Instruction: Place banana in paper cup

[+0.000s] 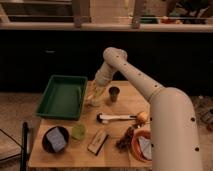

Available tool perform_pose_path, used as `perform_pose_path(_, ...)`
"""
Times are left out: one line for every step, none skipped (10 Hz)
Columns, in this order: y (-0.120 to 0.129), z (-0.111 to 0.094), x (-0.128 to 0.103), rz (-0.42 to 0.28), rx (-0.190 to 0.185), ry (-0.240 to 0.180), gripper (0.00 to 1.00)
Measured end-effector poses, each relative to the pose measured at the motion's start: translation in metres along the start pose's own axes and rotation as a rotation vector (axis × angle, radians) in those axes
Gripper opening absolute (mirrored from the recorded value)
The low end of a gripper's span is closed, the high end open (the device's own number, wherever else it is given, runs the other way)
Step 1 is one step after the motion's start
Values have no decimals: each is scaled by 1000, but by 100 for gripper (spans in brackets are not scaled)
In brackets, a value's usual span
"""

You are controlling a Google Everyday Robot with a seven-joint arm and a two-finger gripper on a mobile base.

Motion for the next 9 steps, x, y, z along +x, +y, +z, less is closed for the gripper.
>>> perform_pose_path(-1,1,0,1,2,0,72)
perform_pose_path(-2,1,1,3,4,-1,78)
perform_pose_path(-2,1,3,7,8,-2,80)
perform_pose_path(-2,1,3,9,10,-2,80)
perform_pose_path(-2,1,4,12,13,-2,80)
perform_pose_path(-2,0,6,15,17,-1,80)
perform_pose_path(-2,0,7,18,21,0,80)
perform_pose_path(-2,-2,7,18,28,2,80)
perform_pose_path(-2,-5,9,20,36,6,80)
